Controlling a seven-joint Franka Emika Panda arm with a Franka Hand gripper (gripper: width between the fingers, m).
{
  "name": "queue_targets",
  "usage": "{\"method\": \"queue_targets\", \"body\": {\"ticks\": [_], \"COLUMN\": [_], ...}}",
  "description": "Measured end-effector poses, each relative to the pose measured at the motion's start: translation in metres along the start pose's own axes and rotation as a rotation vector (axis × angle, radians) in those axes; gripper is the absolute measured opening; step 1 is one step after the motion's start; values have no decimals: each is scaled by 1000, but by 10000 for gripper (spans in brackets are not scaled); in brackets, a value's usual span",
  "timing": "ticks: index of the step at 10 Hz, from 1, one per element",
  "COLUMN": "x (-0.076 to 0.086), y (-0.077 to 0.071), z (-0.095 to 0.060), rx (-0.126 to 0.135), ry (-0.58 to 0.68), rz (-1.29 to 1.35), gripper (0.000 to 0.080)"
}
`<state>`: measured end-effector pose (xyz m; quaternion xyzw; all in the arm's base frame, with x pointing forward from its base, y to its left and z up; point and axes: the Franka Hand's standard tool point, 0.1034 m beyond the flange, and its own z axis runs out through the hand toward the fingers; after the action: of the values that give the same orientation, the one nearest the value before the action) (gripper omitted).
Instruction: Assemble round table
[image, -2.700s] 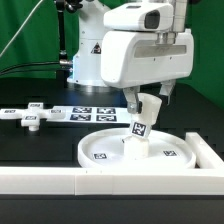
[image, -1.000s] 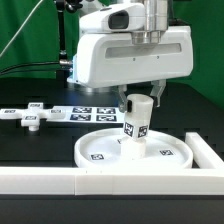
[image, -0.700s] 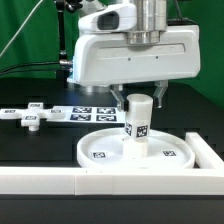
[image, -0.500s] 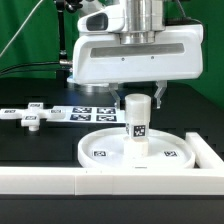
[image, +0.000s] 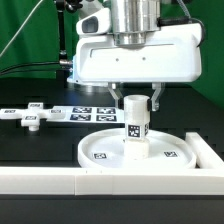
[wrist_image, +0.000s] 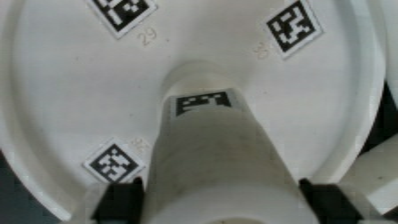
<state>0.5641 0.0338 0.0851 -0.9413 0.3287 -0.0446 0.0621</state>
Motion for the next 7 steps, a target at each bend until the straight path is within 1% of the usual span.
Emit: {"method": "queue_targets", "body": {"ticks": [1,2,4,5,7], "x": [0,0,0,-1,-6], "y": [0,1,2,2,-1], "z": [0,0,0,1,1], "rx": [-1,3,1,3,-11], "ry": [-2,-5,-8,-14,-43], "rz": [60,180,306,434,528], "gripper": [414,414,414,414,414]}}
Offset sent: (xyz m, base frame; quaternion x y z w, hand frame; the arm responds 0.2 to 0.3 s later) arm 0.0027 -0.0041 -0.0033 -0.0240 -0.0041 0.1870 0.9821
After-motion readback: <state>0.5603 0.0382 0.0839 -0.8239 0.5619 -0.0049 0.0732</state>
